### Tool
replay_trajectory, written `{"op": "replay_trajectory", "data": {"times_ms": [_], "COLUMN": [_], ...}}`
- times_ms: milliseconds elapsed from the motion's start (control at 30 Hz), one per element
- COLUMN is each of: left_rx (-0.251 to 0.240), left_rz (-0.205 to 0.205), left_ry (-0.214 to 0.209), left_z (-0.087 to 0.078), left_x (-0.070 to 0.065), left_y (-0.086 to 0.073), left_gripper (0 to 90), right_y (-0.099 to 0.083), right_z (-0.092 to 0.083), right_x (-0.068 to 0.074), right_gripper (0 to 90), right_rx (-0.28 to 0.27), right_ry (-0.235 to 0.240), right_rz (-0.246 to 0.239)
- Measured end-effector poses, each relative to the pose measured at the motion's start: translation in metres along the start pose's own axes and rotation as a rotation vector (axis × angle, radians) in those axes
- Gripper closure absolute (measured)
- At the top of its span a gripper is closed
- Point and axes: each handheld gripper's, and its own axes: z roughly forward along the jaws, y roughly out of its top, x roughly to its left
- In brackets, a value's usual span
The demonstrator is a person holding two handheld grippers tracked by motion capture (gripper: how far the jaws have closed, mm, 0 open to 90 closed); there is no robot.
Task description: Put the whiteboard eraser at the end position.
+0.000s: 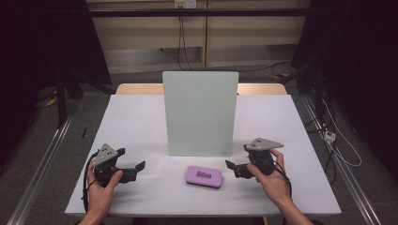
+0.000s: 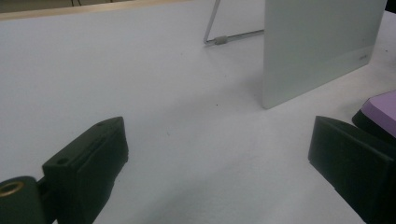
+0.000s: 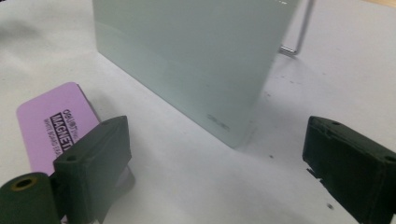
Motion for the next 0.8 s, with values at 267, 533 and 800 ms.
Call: {"op": "replay_trajectory", "data": {"times_ms": [267,533,800], "left_rx": [0.007,0.008,0.002], "left_rz": [0.002,0.010,0.006], "left_ry": [0.002,0.007,0.009], "left_z": [0.001,0.001,0.000], "left_x": [-0.003,-0.005,-0.005], "left_y": [0.000,0.000,0.000], "left_gripper": [4.8,5.2,5.2], "right_y": [-0.011,-0.026,-0.047], "right_z": [-0.017,-0.031,-0.041], "right_x": [-0.014,-0.025,-0.039], "right_gripper": [8.0,7.9,8.3], "right_rx": [-0.020,-0.022,-0.036], "right_ry": [-0.051,-0.085,-0.134], "right_rz": [0.051,0.081,0.139]}}
